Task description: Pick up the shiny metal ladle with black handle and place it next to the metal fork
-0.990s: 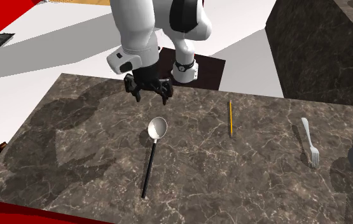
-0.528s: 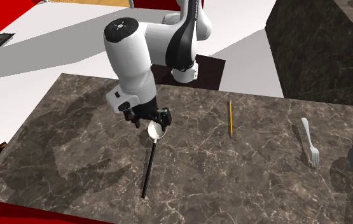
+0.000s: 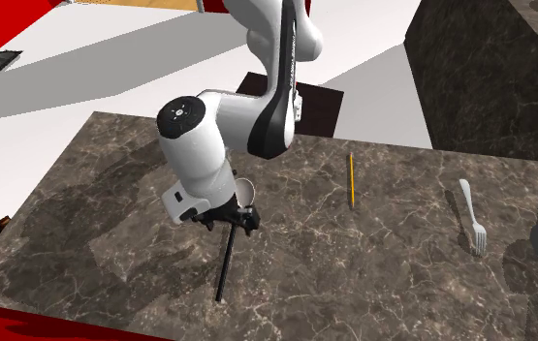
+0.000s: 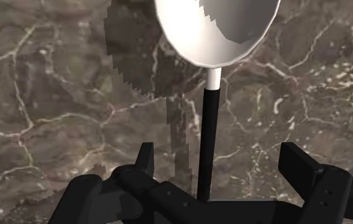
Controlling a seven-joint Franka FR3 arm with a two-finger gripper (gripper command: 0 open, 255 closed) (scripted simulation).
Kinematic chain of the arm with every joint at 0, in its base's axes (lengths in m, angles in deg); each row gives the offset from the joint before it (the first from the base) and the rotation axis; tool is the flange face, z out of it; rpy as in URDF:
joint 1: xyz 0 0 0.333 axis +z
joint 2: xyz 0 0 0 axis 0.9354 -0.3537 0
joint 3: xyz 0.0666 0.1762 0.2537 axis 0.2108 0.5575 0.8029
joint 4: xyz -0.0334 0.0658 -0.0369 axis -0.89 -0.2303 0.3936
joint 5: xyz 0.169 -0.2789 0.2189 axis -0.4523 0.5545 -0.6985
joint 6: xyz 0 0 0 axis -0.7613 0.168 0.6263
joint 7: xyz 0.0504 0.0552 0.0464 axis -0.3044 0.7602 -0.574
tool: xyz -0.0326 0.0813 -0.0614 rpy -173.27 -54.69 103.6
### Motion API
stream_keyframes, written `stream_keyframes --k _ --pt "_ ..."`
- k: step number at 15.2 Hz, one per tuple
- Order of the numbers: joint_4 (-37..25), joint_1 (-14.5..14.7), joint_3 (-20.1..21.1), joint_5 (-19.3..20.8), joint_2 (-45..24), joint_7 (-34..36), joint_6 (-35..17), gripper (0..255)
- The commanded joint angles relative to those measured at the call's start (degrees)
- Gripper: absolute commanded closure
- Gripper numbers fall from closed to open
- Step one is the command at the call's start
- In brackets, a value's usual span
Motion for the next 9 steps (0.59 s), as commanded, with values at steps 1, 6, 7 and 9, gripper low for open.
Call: stream_keyframes --k 1,6,7,9 --pt "-0.1 -0.1 0.1 -0.3 -1.4 -0.3 -1.3 0" --pt "0.6 0.1 0.3 -0.7 -3.6 -0.6 -4.1 0" --pt "0.6 0.1 0.3 -0.7 -3.6 -0.6 -4.1 0" --pt "0.5 0.1 0.3 -0.7 -3.6 -0.6 -4.1 0"
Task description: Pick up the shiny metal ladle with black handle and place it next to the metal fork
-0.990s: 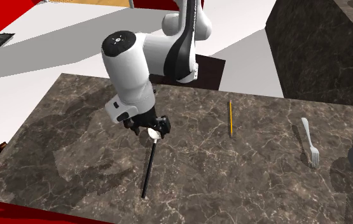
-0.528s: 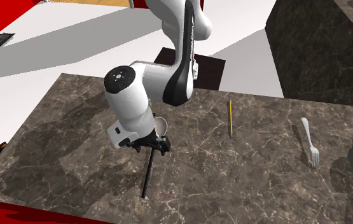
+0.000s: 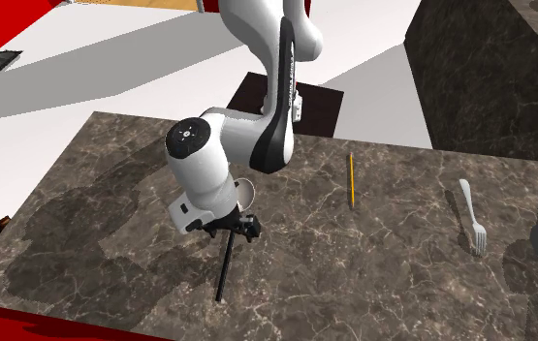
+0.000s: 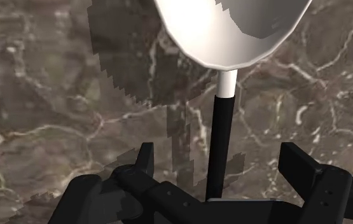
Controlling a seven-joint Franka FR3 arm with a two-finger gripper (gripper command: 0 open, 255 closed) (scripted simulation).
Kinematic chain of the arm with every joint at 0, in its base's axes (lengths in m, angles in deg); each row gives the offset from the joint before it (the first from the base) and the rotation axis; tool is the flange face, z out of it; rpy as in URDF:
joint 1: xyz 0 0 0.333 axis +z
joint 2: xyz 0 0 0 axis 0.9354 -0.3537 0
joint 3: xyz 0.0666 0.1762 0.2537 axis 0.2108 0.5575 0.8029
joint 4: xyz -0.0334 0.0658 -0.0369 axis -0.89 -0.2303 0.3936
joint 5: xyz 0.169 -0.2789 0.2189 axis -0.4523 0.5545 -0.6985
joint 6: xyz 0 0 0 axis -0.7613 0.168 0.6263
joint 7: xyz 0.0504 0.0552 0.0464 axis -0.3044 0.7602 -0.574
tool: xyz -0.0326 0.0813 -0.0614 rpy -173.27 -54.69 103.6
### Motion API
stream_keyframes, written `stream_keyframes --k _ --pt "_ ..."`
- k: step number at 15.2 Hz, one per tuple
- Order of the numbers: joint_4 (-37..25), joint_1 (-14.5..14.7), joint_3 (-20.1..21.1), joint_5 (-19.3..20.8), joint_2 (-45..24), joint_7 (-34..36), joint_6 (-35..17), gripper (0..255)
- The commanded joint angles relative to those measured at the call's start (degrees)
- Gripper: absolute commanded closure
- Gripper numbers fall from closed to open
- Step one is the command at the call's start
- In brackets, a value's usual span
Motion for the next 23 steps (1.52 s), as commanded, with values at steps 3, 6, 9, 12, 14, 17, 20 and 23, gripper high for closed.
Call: stream_keyframes --k 3,6,9,12,14,17,20,23 --pt "0.0 0.0 0.0 0.0 0.0 0.0 -0.1 0" --pt "0.0 0.0 0.0 0.0 0.0 0.0 0.0 255" --pt "0.0 0.0 0.0 0.0 0.0 0.0 0.0 255" --pt "-0.1 0.0 0.0 0.0 -0.1 0.0 0.0 255" --pt "0.0 0.0 0.0 0.0 0.0 0.0 -0.1 255" --pt "-0.7 0.0 -0.1 0.3 1.2 0.4 1.9 255" --pt "-1.6 0.1 -0.2 0.6 2.4 0.7 3.9 255" --pt "-2.5 0.1 -0.3 0.9 3.5 1.0 5.9 255"
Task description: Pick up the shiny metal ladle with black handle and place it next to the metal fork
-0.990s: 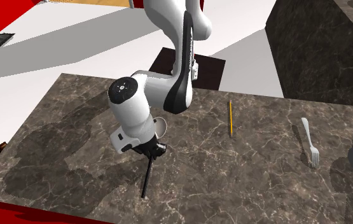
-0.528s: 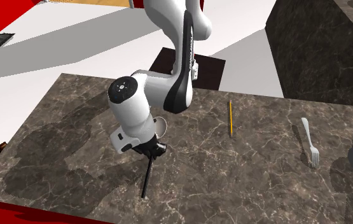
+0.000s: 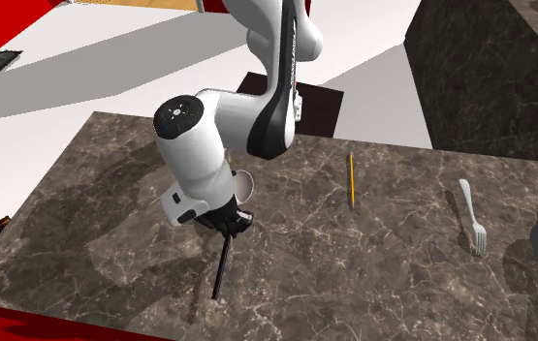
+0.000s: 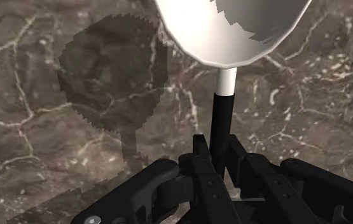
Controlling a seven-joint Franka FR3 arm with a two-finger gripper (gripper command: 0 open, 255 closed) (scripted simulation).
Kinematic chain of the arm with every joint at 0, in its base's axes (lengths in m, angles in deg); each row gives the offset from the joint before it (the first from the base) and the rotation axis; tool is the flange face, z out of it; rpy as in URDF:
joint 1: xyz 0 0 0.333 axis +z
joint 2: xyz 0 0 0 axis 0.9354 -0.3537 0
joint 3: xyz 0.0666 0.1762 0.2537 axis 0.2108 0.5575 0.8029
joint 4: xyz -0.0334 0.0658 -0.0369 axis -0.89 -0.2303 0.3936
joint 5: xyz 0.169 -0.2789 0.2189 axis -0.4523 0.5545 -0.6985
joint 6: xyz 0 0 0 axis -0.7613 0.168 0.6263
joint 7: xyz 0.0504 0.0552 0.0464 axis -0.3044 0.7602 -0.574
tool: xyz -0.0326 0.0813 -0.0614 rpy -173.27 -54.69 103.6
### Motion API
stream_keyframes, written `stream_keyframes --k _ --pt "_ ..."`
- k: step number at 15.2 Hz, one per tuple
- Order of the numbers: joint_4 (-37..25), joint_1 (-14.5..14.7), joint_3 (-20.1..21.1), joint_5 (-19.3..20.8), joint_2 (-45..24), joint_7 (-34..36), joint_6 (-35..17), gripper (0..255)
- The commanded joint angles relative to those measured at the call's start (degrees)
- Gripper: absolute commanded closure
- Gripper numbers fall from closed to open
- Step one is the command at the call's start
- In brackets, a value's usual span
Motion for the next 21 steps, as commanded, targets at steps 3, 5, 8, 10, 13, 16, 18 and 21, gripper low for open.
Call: stream_keyframes --k 3,5,8,10,13,16,18,21 --pt "-1.3 0.0 -0.1 0.3 1.4 0.5 2.7 255" --pt "-2.1 0.1 -0.1 0.5 2.0 0.7 4.0 255" --pt "-3.3 0.0 -0.2 0.7 2.8 1.0 6.1 255" --pt "-4.2 0.0 -0.2 0.9 3.3 1.2 7.5 255" --pt "-4.9 0.8 0.3 1.2 4.0 2.7 8.7 255" --pt "-4.3 3.1 1.8 1.9 4.3 6.8 8.0 255" --pt "-4.3 4.7 2.8 2.4 4.3 9.6 7.7 255" --pt "-4.9 7.0 4.4 3.2 3.8 13.8 7.5 255"
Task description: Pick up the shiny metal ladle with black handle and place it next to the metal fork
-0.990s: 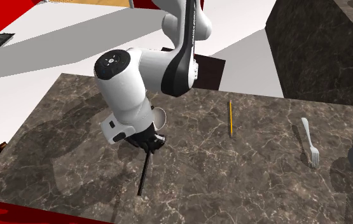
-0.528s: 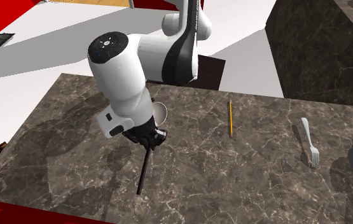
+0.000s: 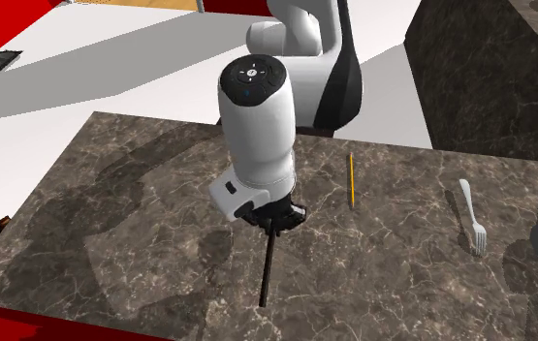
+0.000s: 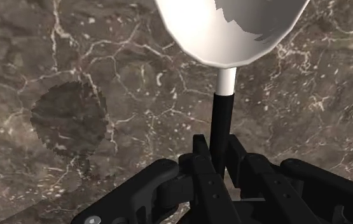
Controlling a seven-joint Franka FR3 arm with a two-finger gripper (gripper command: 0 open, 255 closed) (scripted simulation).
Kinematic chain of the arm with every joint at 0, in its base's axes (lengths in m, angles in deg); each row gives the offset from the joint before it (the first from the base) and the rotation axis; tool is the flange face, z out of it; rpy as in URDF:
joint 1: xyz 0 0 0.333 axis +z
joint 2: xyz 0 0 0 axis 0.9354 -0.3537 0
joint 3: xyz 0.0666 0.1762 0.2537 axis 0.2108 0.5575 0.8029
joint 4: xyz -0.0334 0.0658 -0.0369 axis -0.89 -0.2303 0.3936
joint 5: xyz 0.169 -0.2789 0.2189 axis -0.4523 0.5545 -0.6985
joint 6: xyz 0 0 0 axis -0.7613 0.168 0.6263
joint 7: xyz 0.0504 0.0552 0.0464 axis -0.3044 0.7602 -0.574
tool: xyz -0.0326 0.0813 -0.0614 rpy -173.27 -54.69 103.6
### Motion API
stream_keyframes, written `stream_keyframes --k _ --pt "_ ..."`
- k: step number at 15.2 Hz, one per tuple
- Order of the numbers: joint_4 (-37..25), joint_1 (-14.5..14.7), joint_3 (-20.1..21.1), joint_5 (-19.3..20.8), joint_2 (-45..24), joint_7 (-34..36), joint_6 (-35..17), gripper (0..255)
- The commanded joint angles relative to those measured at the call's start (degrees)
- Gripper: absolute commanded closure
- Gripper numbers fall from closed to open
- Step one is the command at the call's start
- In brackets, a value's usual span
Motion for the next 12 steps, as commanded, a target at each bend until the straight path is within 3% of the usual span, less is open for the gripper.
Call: stream_keyframes --k 1,12 --pt "-0.2 1.7 1.1 0.6 -0.4 3.2 -0.4 255" --pt "-8.2 10.6 5.8 4.5 -6.4 18.3 0.7 255"
